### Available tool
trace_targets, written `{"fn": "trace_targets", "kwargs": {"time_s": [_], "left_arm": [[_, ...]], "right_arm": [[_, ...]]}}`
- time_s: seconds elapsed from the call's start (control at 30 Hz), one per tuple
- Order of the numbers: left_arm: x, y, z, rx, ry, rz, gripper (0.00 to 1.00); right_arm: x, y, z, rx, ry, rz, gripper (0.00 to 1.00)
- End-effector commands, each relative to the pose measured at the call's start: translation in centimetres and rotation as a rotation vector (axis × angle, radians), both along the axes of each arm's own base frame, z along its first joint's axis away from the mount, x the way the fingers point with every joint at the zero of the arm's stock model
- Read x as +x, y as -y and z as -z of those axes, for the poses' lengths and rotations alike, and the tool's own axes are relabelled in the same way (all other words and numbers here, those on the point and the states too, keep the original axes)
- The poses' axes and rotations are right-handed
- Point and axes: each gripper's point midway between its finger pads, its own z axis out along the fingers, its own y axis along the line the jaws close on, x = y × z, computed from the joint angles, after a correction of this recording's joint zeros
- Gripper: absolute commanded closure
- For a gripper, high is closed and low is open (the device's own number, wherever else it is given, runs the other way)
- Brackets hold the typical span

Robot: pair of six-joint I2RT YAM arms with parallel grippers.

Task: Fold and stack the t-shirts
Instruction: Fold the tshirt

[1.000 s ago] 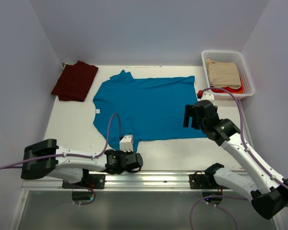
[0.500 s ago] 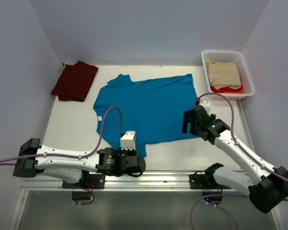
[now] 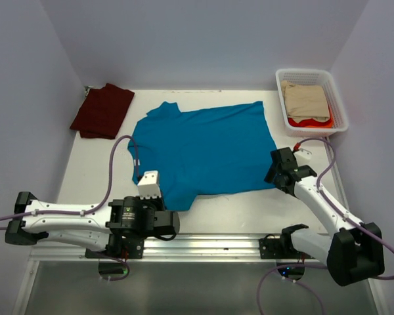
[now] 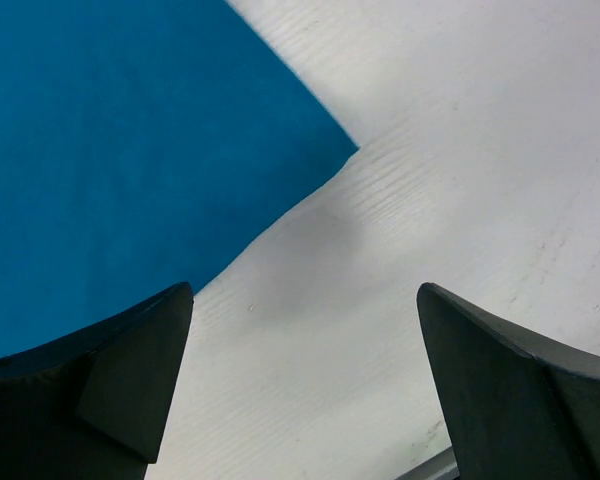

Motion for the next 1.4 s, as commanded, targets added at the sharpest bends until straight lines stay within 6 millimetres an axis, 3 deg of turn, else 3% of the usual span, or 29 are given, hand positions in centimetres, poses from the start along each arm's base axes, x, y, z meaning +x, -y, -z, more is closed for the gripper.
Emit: {"fn": "trace_targets", "kwargs": {"time_s": [0.0,0.33,0.83,1.1,1.37], "left_arm": [[1.0,-2.2,-1.2,0.0,0.069,-0.064,1.0],[1.0,-2.8,-1.5,-0.038,0.071,-0.064,1.0],[2.3,-2.0,-4.7,-0.044,0.17,-0.041,1.0],[2.3,-2.2,-4.6,-0.059,0.165,-0.049,1.0],[2.2,-2.4,-4.6,-0.079,0.162,-0.055,1.0]], "right_arm": [[1.9,0.6,0.4,0.02,0.052,0.076,0.02],[4.2,1.0,3.1,0.058,0.012,0.113,0.11],[3.1,3.8,0.3,-0.039,0.085,0.23,0.29],[2.6,3.9,1.8,0.011,0.045,0.29,0.31],[2.6,3.5,4.0,0.074,0.02,0.324,0.48]]}}
